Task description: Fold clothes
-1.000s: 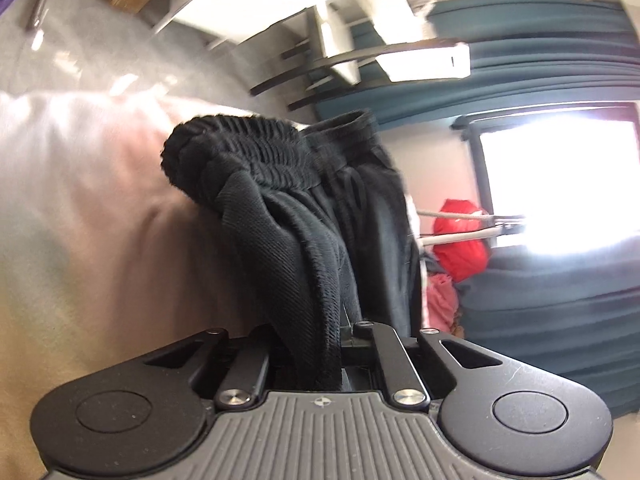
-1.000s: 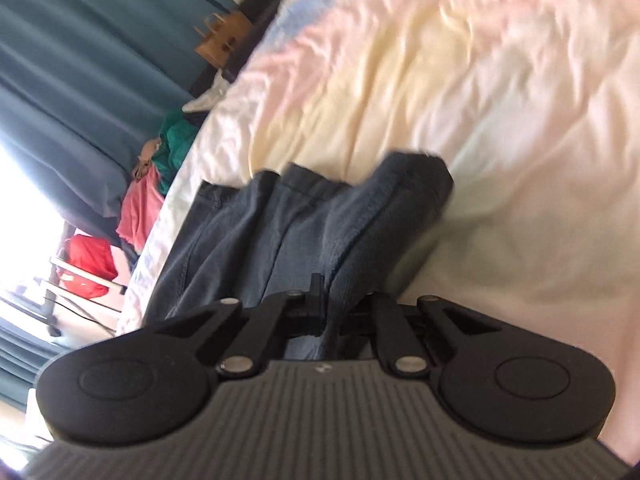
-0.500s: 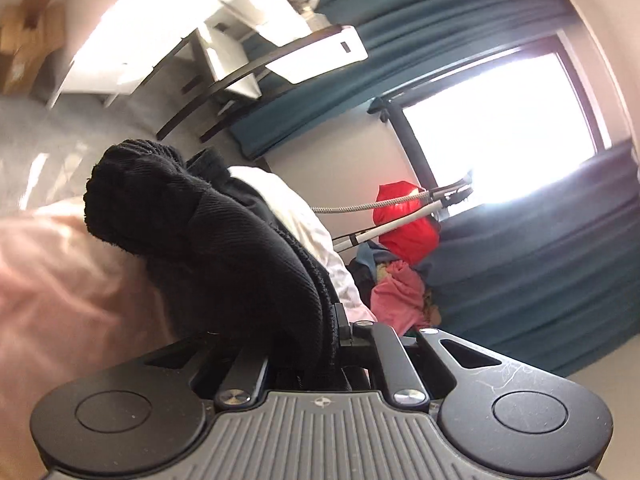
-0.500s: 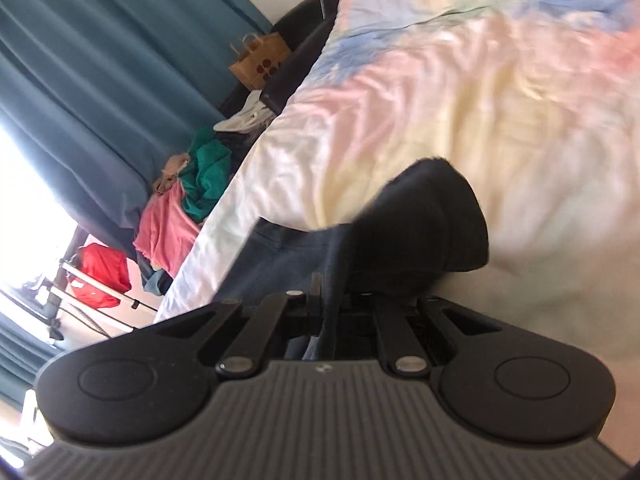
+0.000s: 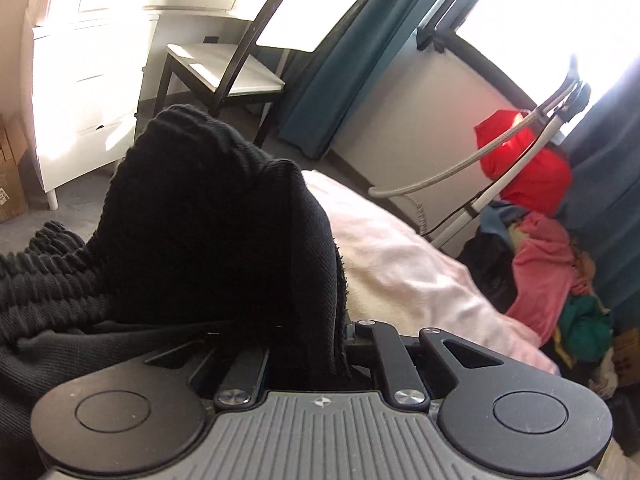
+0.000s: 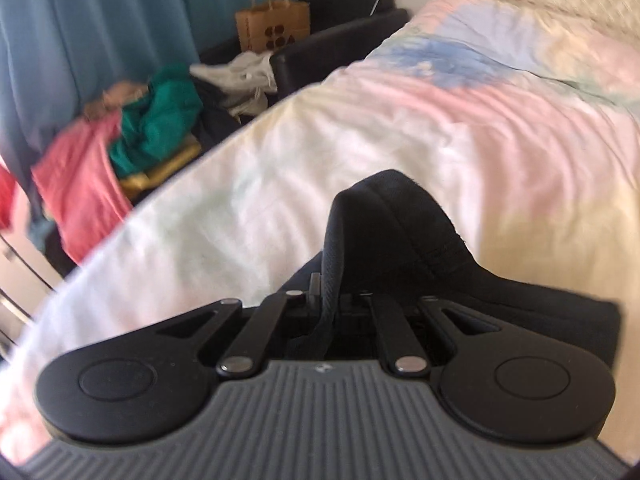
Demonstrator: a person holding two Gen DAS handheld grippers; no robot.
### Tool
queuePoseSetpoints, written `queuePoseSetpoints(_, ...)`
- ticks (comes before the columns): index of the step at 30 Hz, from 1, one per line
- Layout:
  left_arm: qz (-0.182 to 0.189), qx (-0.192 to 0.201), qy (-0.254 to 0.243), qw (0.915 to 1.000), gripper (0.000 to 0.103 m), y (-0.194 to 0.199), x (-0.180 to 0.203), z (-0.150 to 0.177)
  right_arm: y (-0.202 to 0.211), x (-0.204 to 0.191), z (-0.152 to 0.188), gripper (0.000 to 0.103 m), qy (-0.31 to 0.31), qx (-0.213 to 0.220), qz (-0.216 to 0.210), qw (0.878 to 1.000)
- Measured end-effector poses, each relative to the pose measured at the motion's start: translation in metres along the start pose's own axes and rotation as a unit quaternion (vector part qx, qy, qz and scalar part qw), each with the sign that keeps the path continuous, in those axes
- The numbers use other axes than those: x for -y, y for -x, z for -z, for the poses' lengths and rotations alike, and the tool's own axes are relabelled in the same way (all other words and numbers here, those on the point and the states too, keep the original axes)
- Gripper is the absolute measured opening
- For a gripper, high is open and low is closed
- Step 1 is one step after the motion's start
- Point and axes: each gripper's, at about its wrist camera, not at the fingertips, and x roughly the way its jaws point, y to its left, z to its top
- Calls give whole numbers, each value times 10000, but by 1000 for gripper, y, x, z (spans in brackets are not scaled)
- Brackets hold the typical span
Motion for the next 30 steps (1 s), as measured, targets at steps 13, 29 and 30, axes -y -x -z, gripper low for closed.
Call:
queuePoseSetpoints(13, 239, 279, -792, 9962, 42, 45, -6, 30, 23, 56, -3, 51, -356, -289, -1357, 9897)
queuePoseSetpoints(29, 1177, -318, 1585, 9798, 74, 145, -173, 133, 85, 250, 94, 62, -2619, -918, -2763, 9201)
queuePoseSetpoints(30, 1265, -368, 1688, 9768, 73, 137, -178, 132, 81, 247, 95, 61, -2574, -935, -2805, 9200)
